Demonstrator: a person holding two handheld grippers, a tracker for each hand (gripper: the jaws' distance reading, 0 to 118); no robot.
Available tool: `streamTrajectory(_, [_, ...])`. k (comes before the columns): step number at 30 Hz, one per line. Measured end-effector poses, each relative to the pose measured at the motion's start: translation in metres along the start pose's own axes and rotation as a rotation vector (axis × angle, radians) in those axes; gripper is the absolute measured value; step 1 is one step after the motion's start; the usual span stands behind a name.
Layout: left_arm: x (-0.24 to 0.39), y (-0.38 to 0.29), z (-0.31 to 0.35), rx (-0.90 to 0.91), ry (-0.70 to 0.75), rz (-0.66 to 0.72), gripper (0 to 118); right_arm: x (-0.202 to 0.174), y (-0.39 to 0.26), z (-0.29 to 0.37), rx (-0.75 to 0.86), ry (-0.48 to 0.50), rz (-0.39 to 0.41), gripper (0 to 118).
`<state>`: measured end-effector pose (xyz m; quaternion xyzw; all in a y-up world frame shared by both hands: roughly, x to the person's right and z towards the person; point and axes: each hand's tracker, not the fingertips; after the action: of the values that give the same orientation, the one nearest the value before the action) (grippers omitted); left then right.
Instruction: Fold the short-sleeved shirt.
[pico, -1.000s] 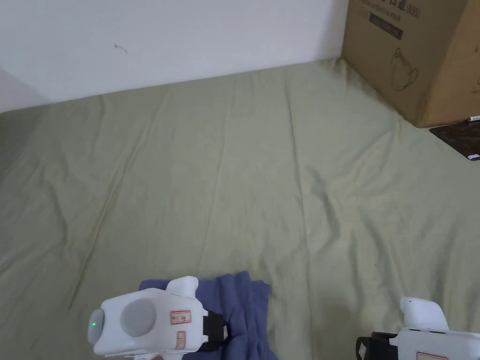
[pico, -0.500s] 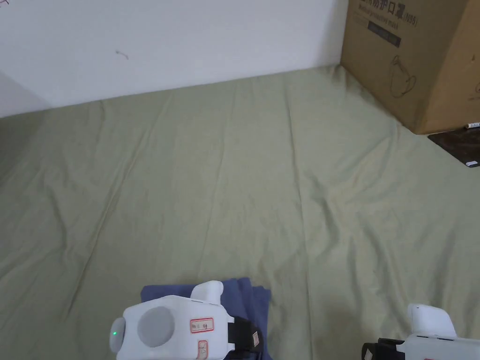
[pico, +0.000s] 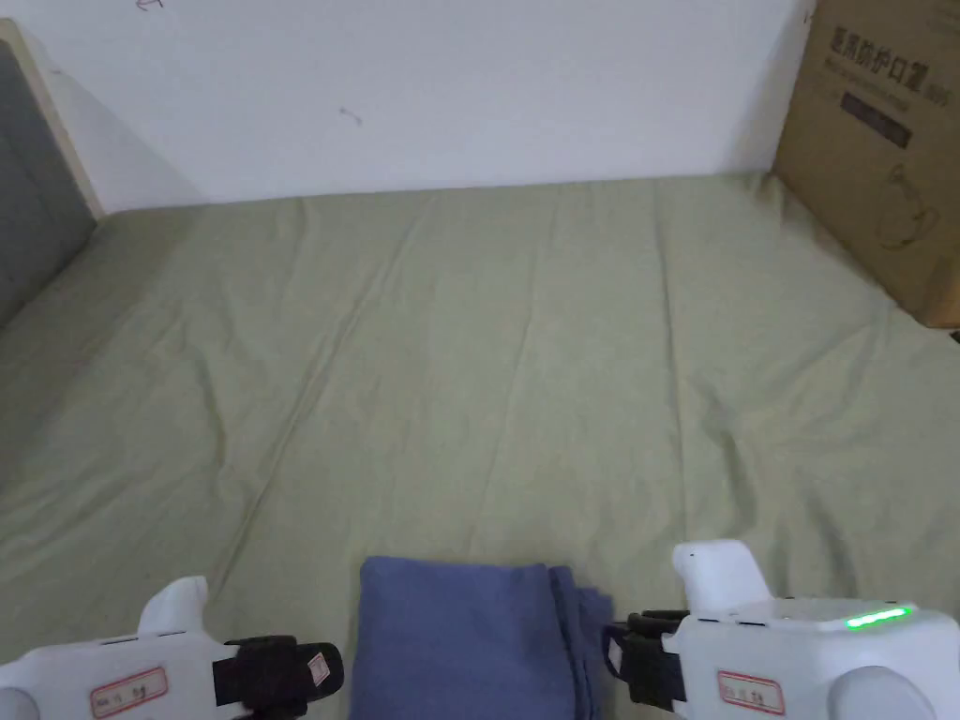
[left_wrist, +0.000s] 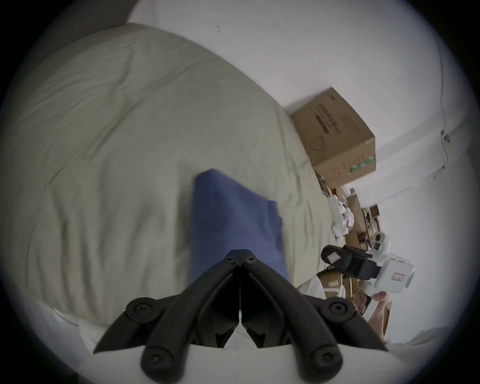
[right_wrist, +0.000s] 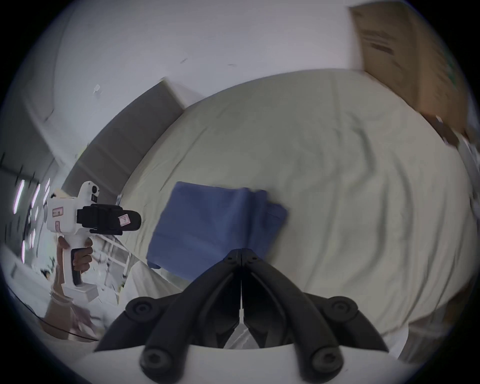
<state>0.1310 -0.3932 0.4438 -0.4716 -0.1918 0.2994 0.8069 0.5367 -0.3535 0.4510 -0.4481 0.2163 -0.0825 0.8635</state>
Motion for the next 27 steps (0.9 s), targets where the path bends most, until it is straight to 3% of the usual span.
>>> streamTrajectory(3, [-0.024, -0.006, 0.002, 0.002, -0.043, 0.083, 0, -0.025, 0.015, -0.03, -0.009, 0.012, 0.089, 0])
streamTrajectory(6, [-0.041, -0.01, -0.004, 0.004, -0.051, 0.12, 0, -0.029, 0.022, -0.062, -0.053, 0.021, 0.098, 0])
streamTrajectory(8, [-0.05, -0.011, -0.01, 0.0, -0.058, 0.145, 0, -0.025, 0.019, -0.085, -0.102, -0.017, 0.126, 0])
streamTrajectory(9, [-0.055, -0.012, -0.014, -0.005, -0.069, 0.161, 6, -0.02, 0.015, -0.099, -0.137, -0.068, 0.146, 0])
streamTrajectory(11, [-0.062, -0.011, -0.021, -0.034, -0.101, 0.191, 48, -0.006, 0.002, -0.117, -0.195, -0.106, 0.162, 0])
streamTrajectory(13, [-0.051, -0.015, -0.025, -0.047, -0.1, 0.206, 109, 0.006, -0.002, -0.11, -0.142, -0.032, 0.059, 0])
streamTrajectory(14, [-0.051, -0.014, -0.029, -0.061, -0.102, 0.21, 116, 0.009, 0.001, -0.106, -0.141, -0.022, 0.023, 0])
streamTrajectory(15, [-0.052, -0.012, -0.034, -0.075, -0.121, 0.215, 117, 0.012, 0.004, -0.106, -0.156, -0.026, 0.005, 0])
streamTrajectory(22, [-0.054, 0.006, -0.076, -0.097, -0.31, 0.306, 118, 0.006, 0.001, -0.106, -0.154, -0.062, 0.083, 0])
streamTrajectory(27, [-0.045, 0.011, -0.105, -0.167, -0.407, 0.341, 117, 0.011, 0.0, -0.106, -0.149, -0.051, 0.06, 0])
